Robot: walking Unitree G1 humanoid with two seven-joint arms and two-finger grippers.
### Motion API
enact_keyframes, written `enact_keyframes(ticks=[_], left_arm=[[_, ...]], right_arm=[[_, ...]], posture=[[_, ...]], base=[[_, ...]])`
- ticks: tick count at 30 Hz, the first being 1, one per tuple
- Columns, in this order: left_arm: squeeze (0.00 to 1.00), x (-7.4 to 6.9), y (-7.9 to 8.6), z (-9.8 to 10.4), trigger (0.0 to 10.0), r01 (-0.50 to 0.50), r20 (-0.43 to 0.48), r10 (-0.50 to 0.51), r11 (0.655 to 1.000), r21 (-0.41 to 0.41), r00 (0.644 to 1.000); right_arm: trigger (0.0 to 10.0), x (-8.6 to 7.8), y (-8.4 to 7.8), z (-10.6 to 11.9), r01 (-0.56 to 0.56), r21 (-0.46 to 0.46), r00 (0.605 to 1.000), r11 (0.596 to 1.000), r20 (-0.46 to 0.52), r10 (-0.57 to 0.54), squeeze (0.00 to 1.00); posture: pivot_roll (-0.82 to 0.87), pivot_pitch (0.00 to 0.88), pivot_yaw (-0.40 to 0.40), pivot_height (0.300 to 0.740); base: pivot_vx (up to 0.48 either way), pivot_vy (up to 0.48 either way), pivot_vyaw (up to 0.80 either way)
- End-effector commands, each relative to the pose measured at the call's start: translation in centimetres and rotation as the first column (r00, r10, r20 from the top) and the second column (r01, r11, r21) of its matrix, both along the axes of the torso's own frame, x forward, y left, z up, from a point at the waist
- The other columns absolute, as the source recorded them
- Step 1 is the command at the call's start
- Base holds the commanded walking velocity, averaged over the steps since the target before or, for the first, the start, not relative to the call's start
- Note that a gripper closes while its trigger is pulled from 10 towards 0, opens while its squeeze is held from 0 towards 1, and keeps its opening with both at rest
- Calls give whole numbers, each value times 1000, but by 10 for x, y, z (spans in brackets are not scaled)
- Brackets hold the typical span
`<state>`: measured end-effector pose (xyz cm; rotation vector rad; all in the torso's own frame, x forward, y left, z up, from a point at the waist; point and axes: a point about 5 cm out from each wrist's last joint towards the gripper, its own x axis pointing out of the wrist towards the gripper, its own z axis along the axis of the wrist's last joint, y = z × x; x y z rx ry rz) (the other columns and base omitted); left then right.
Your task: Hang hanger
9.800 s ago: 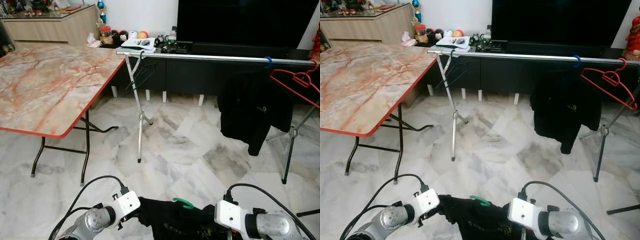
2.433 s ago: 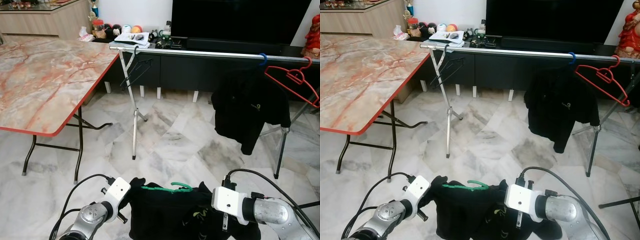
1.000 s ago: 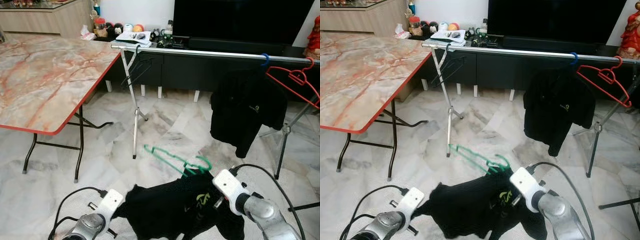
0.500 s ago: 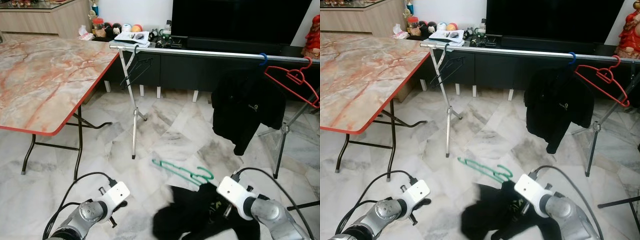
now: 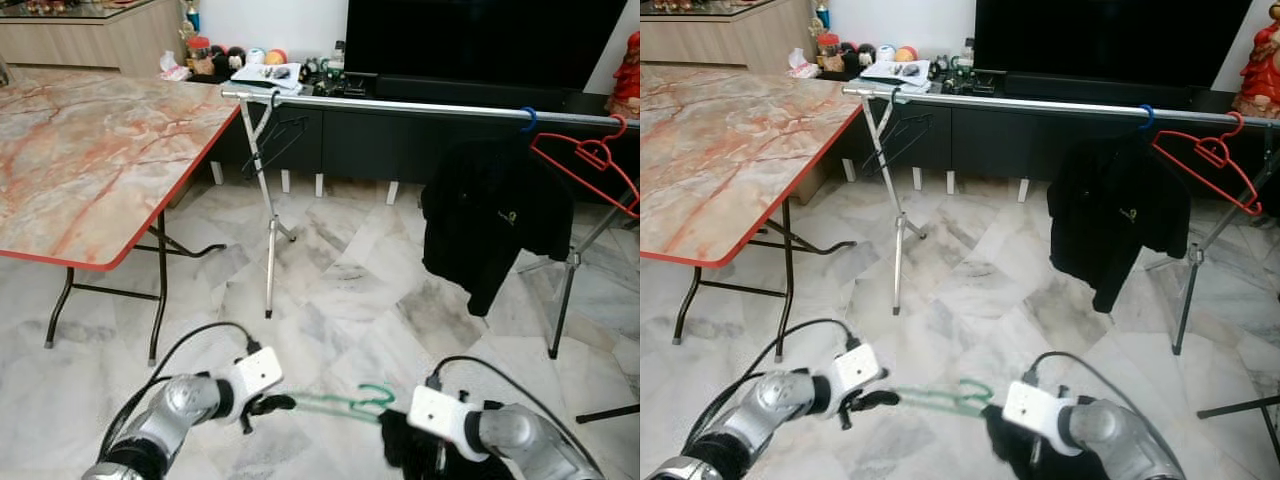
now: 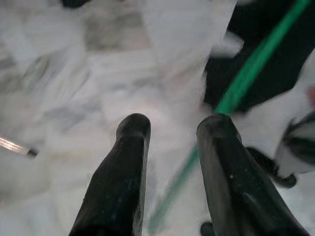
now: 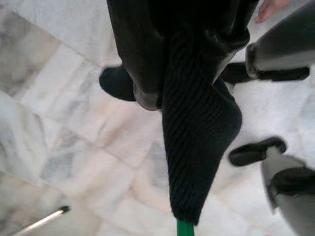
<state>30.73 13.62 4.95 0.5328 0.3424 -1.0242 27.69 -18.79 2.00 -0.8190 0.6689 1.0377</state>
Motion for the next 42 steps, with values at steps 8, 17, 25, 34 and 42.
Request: enact_keyframes(ticks=[8,17,25,34,42], left_arm=[[0,-4,-23,12,10000,127,-58,-133,987,-99,989],[1000,-12,-24,13,10000,176,-135,-189,979,-106,973],[0,-11,-26,15,10000,195,-125,-199,980,-45,972],[0,-12,-31,14,10000,196,-152,-202,979,-53,968],[0,-18,-36,12,10000,236,-204,-240,971,-45,949]], right_arm=[[10000,12,21,5,-96,12,995,995,15,96,0],[10000,13,22,5,-110,15,993,994,38,109,0],[10000,16,25,13,-165,45,985,985,48,163,0],[10000,15,30,20,-246,71,969,967,41,243,0],[10000,22,31,25,-252,49,966,966,65,249,0]], posture=[[92,67,-8,740],[90,68,-11,740],[84,67,-7,740],[80,66,-5,740],[82,66,-4,740]], base=[[0,0,0],[0,0,0],[0,0,0],[0,0,0],[0,0,0]])
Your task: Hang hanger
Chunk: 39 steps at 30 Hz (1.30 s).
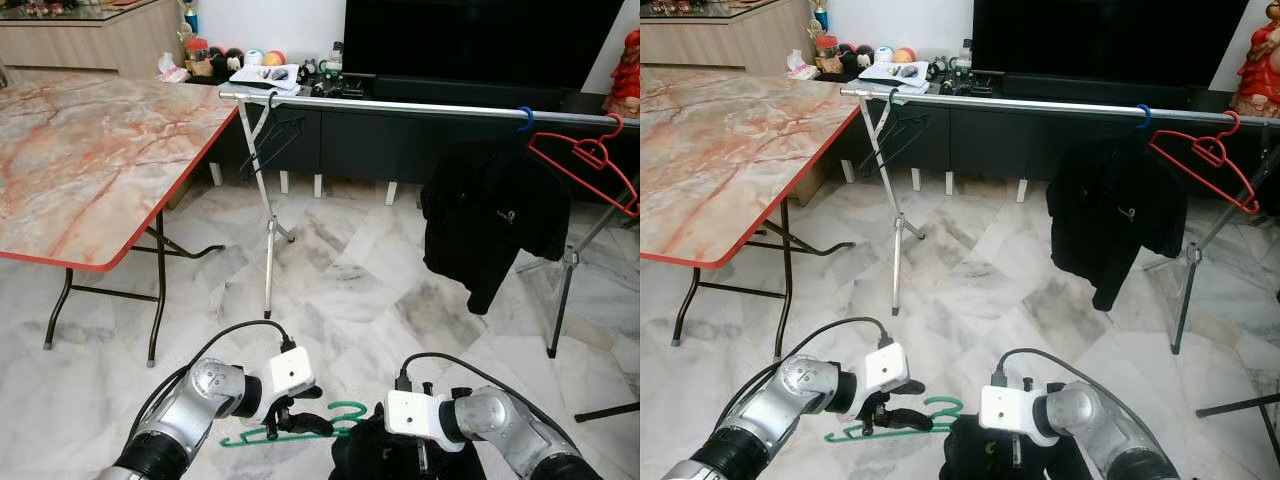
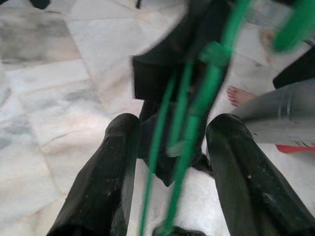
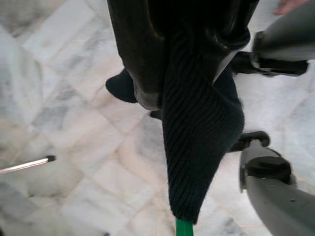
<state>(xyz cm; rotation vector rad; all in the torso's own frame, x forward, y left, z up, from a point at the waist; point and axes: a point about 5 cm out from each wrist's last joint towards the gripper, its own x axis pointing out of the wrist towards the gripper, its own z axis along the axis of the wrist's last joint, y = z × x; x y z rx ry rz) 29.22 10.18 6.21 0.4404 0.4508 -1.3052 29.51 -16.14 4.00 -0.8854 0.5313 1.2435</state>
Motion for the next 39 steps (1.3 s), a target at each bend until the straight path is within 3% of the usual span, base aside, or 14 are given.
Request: enact_keyframes(ticks=[1,5,12,17,18,19,20,21,22,39], left_arm=[[0,-4,-3,-1,10000,24,-14,-24,1000,9,1000],[0,-4,-6,2,10000,33,-15,-33,999,-5,999],[0,-2,-5,0,10000,13,-2,-13,1000,26,1000],[0,-3,-5,-1,10000,10,-6,-10,999,32,1000],[0,-3,-5,-1,9529,7,-2,-7,999,39,1000],[0,-3,-5,-2,5412,-3,3,3,999,41,1000],[0,-2,-4,-2,2196,-11,5,11,999,41,1000],[0,-2,-4,-2,2196,-16,6,16,999,41,1000],[0,-2,-4,-3,0,-19,6,19,999,41,1000],[0,-1,-6,-3,0,-27,15,26,999,35,1000]], right_arm=[[10000,5,5,7,-16,22,999,1000,34,16,0],[10000,6,5,6,-8,6,999,1000,46,8,0],[10000,8,12,12,-4,79,999,997,52,0,0],[10000,10,12,13,-4,80,998,997,58,-1,0],[10000,10,12,14,-5,81,998,997,59,0,0],[10000,10,12,14,-6,86,998,996,59,1,0],[10000,10,12,15,-9,90,998,996,58,3,0],[10000,10,12,15,-10,93,998,996,58,5,0],[10000,10,13,16,-12,97,998,995,57,6,0],[10000,10,9,18,-10,111,999,994,49,4,0]], posture=[[82,66,-4,740],[83,67,-3,740],[80,67,0,740],[80,67,-1,740],[80,66,-1,740],[80,66,-1,740],[80,66,-1,740],[80,66,-1,740],[80,66,-1,740],[63,55,4,740]], base=[[0,0,0],[0,0,0],[0,0,0],[0,0,0],[0,0,0],[0,0,0],[0,0,0],[0,0,0],[0,0,0],[0,0,0]])
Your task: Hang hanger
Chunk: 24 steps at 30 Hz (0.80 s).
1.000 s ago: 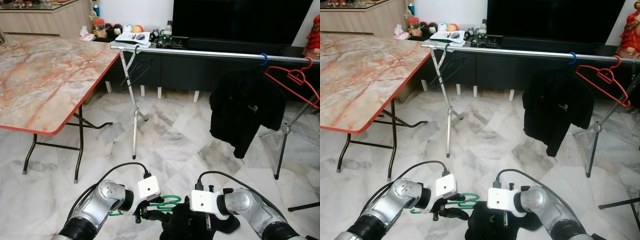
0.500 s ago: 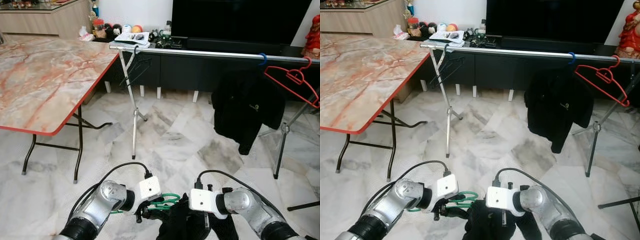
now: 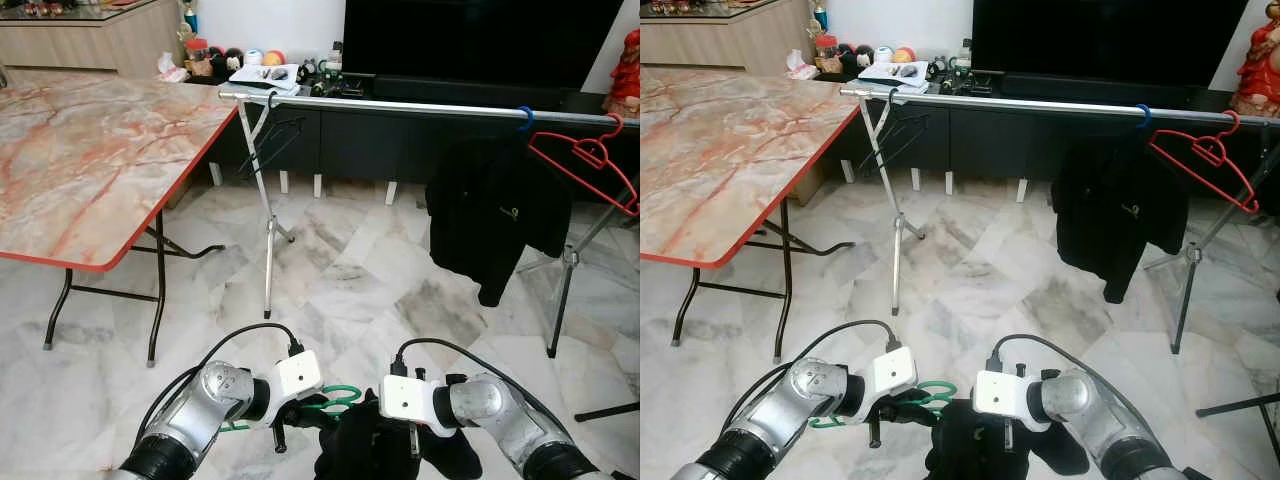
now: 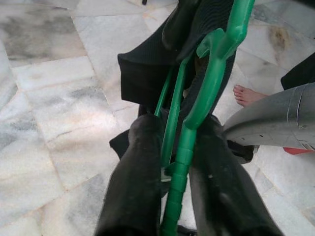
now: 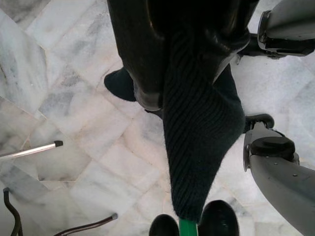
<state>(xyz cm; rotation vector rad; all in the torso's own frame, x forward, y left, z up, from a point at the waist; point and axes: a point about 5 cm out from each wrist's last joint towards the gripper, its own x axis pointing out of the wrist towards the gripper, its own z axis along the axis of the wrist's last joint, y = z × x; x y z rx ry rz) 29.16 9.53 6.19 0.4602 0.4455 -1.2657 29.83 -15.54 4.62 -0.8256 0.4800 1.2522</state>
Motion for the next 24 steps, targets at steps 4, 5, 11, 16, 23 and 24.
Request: enact_keyframes(ticks=[4,5,11,16,23,24], left_arm=[[0,-1,1,-3,0,3,-10,-3,1000,19,1000],[0,-1,1,-3,0,2,-9,-2,1000,19,1000],[0,-2,3,-4,0,-11,-14,11,1000,6,1000],[0,-2,2,-3,0,-17,-16,17,1000,-12,1000],[0,-2,0,-2,0,-15,-12,14,1000,-22,1000],[0,-2,-1,-2,0,-14,-11,14,1000,-22,1000]], right_arm=[[10000,6,2,10,-7,36,999,999,41,6,0],[10000,5,2,9,-8,36,999,999,37,7,0],[10000,2,-1,8,-8,34,1000,999,24,7,0],[10000,1,-3,8,-12,34,1000,999,19,11,0],[10000,1,-3,10,-22,43,1000,999,11,21,0],[10000,1,-3,10,-22,43,1000,999,10,21,0]], posture=[[64,51,5,740],[63,45,8,740],[61,40,7,740],[59,36,5,740],[58,33,2,740],[59,34,1,740]], base=[[0,0,0],[0,0,0],[0,0,0],[0,0,0],[0,0,0],[0,0,0]])
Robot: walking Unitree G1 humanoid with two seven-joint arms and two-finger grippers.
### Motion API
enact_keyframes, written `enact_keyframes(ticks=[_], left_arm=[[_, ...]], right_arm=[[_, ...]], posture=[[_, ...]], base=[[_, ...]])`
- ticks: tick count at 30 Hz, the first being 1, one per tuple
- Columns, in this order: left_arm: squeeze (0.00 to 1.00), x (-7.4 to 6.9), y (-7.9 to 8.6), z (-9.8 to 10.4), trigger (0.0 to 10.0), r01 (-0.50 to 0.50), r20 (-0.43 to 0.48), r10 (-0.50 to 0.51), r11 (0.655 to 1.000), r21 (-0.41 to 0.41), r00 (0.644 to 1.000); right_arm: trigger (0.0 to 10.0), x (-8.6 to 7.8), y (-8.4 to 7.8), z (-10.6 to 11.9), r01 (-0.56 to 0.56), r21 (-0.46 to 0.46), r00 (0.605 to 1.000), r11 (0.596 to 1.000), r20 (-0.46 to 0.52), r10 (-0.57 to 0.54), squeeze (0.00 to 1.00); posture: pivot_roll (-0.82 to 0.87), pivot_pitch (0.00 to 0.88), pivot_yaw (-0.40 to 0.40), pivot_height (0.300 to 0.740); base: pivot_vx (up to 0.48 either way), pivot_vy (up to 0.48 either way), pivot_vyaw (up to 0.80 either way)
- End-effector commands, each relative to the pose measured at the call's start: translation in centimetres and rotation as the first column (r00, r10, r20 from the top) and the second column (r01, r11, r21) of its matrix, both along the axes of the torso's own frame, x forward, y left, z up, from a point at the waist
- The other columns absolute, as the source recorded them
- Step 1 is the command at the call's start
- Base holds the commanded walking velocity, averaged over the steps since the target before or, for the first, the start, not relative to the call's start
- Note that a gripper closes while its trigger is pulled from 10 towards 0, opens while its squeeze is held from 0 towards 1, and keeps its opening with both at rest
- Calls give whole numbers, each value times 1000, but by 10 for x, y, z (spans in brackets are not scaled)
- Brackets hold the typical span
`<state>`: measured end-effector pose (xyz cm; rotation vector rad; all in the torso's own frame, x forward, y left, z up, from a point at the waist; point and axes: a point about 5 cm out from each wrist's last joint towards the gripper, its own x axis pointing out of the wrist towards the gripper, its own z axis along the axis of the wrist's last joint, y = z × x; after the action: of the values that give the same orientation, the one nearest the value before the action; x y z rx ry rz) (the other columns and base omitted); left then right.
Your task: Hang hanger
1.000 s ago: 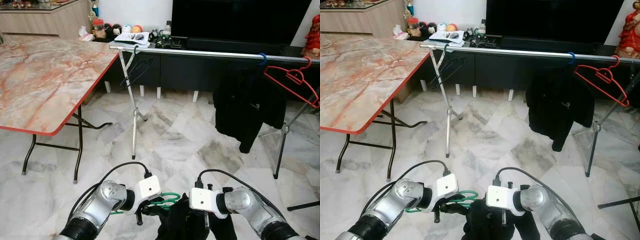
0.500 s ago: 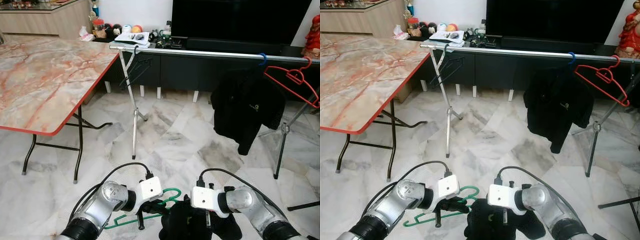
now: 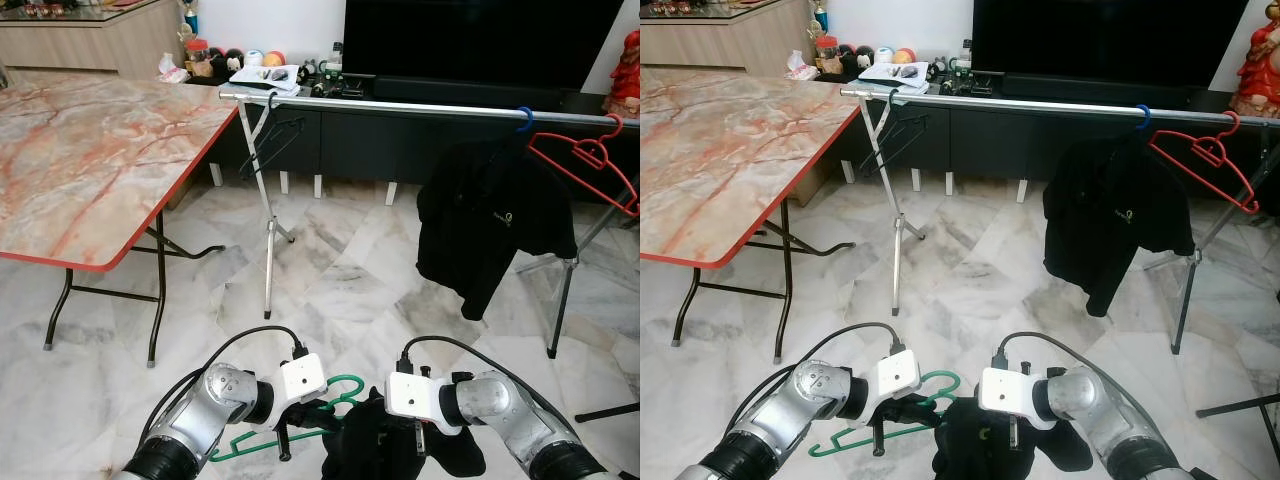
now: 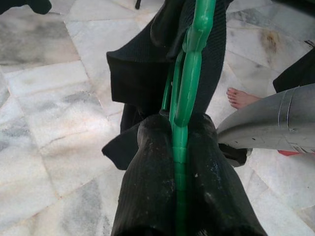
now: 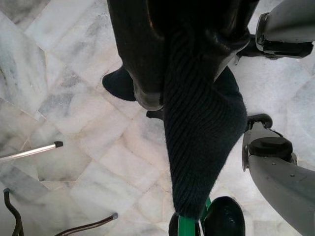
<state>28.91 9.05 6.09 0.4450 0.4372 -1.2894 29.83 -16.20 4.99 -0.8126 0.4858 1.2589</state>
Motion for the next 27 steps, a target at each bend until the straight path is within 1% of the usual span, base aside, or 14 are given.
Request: enact_keyframes(ticks=[1,10,11,12,13,15,16,17,18,19,24,25,26,27], left_arm=[[0,1,4,-1,0,-34,-2,34,999,-4,999],[0,1,4,-2,0,-37,-5,37,999,-7,999],[0,1,4,-2,0,-37,-5,37,999,-7,999],[0,1,4,-2,0,-37,-5,37,999,-7,999],[0,1,3,-1,0,-37,-4,37,999,-9,999],[0,1,3,-1,0,-39,-3,39,999,-11,999],[0,1,3,-1,0,-41,-2,41,999,-12,999],[0,1,3,-1,0,-44,1,44,999,-14,999],[0,2,3,-2,0,-48,4,48,999,-18,999],[0,2,2,-2,0,-54,6,54,998,-25,999],[0,3,5,-3,0,-76,17,76,997,-27,997],[0,4,6,-3,0,-89,23,89,996,-30,996],[0,4,6,-3,0,-89,23,89,996,-30,996],[0,4,6,-3,0,-93,25,93,995,-33,995]], right_arm=[[10000,1,3,6,-23,35,1000,999,20,23,0],[10000,1,2,5,-11,45,1000,999,15,10,0],[10000,0,2,5,-16,48,1000,999,7,15,867],[10000,-1,2,5,-19,48,1000,999,5,19,867],[10000,-1,2,5,-24,48,1000,999,1,24,1000],[10000,0,1,6,-21,41,1000,999,9,21,996],[10000,0,0,6,-18,38,1000,999,11,18,941],[10000,0,-1,6,-16,35,1000,999,11,16,922],[10000,0,-2,6,-16,32,1000,999,10,16,784],[10000,-1,-4,7,-23,29,1000,999,2,23,737],[10000,-4,-9,8,-40,17,999,999,-9,40,733],[10000,-3,-11,8,-24,16,1000,1000,0,24,678],[10000,-3,-11,8,-24,16,1000,1000,0,24,678],[10000,-3,-11,8,-19,17,1000,1000,1,19,392]], posture=[[59,34,1,740],[59,38,-1,740],[59,38,-1,740],[59,38,-1,740],[59,46,-5,740],[59,46,-5,740],[54,52,-7,740],[54,52,-7,740],[52,54,-8,740],[51,57,-11,740],[49,62,-13,740],[45,67,-17,740],[45,67,-17,740],[45,67,-17,740]], base=[[0,0,0],[0,0,0],[0,0,0],[0,0,0],[0,0,0],[0,0,0],[0,0,0],[0,0,0],[0,0,0],[0,0,0],[0,0,0],[0,0,0],[0,0,0],[0,0,0]])
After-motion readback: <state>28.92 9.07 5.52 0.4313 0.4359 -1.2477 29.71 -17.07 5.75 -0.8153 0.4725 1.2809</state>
